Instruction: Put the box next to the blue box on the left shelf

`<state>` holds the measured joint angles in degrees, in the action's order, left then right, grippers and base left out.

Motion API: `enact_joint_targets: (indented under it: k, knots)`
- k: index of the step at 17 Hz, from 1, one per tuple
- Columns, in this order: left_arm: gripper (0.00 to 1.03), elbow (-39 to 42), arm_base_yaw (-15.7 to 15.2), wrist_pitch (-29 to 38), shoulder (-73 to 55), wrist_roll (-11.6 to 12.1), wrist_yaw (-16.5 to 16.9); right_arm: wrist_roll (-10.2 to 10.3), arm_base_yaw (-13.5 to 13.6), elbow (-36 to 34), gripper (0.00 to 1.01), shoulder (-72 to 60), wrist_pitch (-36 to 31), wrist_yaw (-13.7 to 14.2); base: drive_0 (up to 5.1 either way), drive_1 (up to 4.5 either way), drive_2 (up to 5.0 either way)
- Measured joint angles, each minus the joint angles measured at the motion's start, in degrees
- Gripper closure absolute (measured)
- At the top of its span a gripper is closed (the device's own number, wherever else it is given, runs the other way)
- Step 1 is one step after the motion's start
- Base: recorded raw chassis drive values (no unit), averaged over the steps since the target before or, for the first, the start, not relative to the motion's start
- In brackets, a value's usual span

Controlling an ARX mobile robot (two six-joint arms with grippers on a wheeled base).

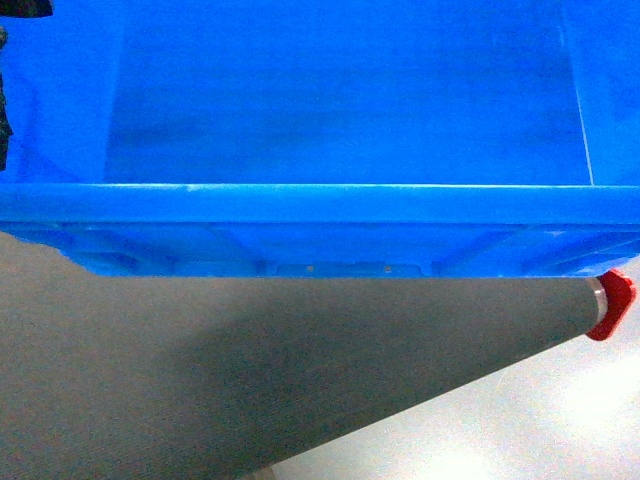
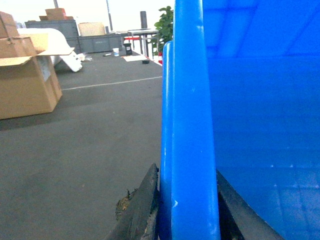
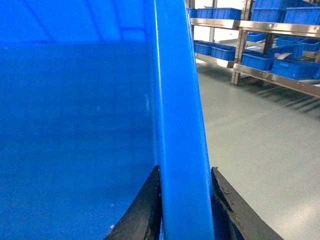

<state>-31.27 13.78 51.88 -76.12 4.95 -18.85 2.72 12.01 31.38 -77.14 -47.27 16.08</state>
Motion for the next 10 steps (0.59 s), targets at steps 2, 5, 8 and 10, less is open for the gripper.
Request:
enact_joint_targets:
  k: [2, 5, 8, 10]
  knots:
    - [0.84, 0.0, 0.0, 0.0, 0.0, 0.0, 0.0, 0.0, 0.0, 0.0, 0.8, 0.0, 0.0, 0.0, -1.3, -1.28, -1.3]
    - [0.84, 0.0, 0.0, 0.0, 0.0, 0.0, 0.0, 0.0, 0.0, 0.0, 0.8, 0.0, 0.0, 0.0, -1.5, -1.53, -1.5]
    - [0.84, 0.0, 0.0, 0.0, 0.0, 0.0, 0.0, 0.0, 0.0, 0.0, 0.8, 0.0, 0.0, 0.0, -1.4, -1.39, -1.4]
    - [0.84, 0.0, 0.0, 0.0, 0.0, 0.0, 0.0, 0.0, 0.0, 0.0, 0.8, 0.0, 0.0, 0.0, -1.3, -1.35, -1.3]
